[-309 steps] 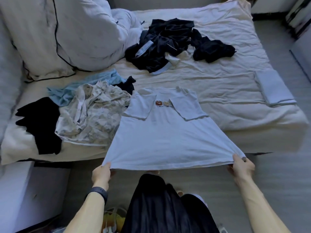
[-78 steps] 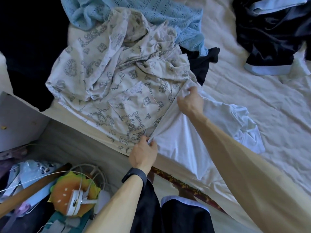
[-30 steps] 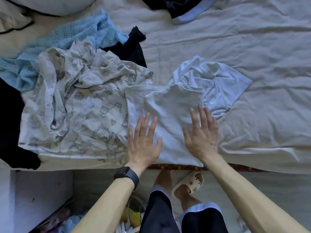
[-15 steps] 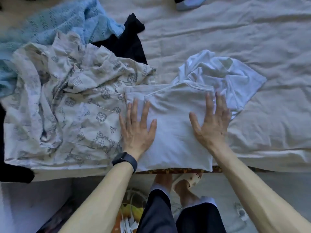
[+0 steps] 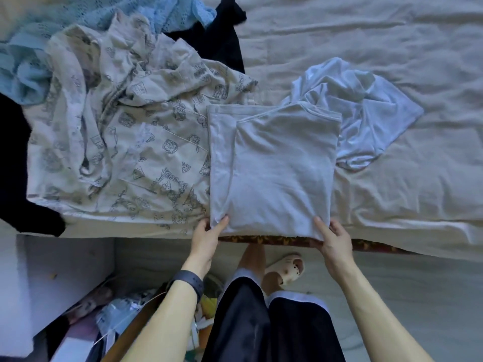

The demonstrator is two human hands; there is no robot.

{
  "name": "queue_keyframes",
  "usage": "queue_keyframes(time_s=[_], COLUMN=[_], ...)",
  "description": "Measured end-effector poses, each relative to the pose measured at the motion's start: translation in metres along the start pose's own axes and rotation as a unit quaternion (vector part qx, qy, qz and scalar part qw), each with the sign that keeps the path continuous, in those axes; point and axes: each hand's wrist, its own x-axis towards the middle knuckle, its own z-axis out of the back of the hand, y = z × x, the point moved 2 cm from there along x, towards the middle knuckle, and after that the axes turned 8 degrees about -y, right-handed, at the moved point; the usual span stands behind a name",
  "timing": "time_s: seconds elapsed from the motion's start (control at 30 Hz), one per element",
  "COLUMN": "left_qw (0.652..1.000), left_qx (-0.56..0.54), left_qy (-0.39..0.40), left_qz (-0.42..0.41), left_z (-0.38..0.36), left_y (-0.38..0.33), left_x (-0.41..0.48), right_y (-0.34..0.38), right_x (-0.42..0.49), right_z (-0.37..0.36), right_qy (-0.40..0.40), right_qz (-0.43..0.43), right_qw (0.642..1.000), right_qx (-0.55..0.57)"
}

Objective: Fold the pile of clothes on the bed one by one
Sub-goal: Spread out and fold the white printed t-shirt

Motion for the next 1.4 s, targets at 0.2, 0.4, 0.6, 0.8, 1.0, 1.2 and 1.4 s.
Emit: queue_keyframes(time_s=[0.2,0.4,0.6,0.8,1.0,1.2,1.4], left_qw=[0.998,0.981,0.980,0.989,0.988,0.951,0.901], left_qx=[-0.060,-0.136,-0.144,-0.092,-0.038,0.152,0.283], left_qy=[-0.034,-0.120,-0.133,-0.113,-0.008,0.137,-0.002], left_qz=[-0.012,-0.072,-0.019,-0.021,-0.148,-0.231,-0.330], left_z=[0.010,0.010,0.025,0.038,0.047,0.050,0.011], left_y=[0.007,0.020,0.083,0.114,0.059,-0.032,-0.093], left_x=[-0.017,-0.070,-0.115,-0.118,-0.121,-0.106,-0.043], right_y=[0.003,0.005,-0.047,-0.080,-0.023,0.037,0.061], right_x=[-0.007,-0.049,-0.096,-0.104,-0.095,-0.056,-0.007], right_z=[0.018,0.046,0.084,0.099,0.104,0.079,0.022], right_qy=[0.053,-0.040,-0.041,0.015,0.106,-0.005,-0.092], right_qz=[0.052,0.148,0.072,0.049,0.110,0.251,0.224], right_qw=[0.994,0.980,0.992,0.996,0.987,0.956,0.953], right_qx=[-0.081,-0.124,-0.092,-0.072,-0.044,-0.154,-0.180])
